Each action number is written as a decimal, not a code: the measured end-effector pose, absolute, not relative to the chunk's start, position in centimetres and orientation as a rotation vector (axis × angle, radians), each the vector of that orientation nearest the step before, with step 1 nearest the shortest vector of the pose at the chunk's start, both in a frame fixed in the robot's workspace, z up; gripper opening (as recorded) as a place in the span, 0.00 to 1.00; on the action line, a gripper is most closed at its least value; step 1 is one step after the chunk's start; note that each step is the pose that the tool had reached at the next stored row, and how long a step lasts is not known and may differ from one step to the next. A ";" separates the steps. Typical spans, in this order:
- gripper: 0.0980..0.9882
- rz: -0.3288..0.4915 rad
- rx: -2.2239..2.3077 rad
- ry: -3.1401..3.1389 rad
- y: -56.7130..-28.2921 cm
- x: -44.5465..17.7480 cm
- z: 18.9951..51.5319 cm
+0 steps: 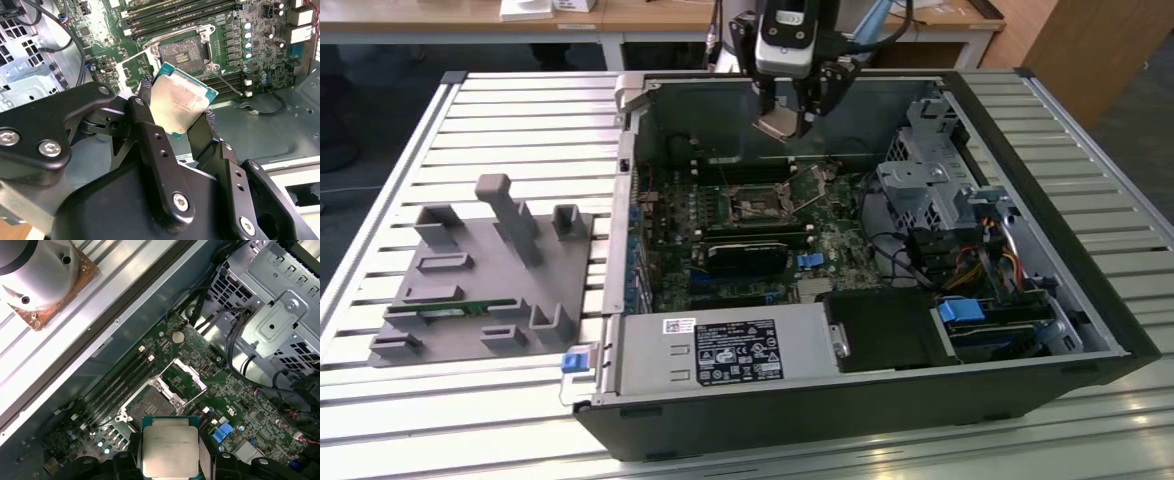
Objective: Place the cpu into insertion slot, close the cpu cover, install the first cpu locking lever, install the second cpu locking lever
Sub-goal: 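Place the cpu into insertion slot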
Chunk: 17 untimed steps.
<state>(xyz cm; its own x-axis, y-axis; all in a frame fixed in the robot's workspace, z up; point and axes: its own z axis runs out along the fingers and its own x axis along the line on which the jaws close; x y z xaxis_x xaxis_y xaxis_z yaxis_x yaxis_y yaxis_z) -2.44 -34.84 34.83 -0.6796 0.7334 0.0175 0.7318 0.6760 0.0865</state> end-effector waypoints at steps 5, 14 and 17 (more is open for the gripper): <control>0.50 0.135 1.282 2.843 -34.8 -2.4 34.8; 0.50 0.133 1.395 2.786 -34.8 -2.4 34.7; 0.50 0.133 1.430 2.767 -34.8 -2.4 34.6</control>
<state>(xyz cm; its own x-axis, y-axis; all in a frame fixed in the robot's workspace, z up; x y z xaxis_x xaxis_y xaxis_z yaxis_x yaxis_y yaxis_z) -2.44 -34.83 34.63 -0.5790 0.8151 0.0175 0.8131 0.5757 0.0865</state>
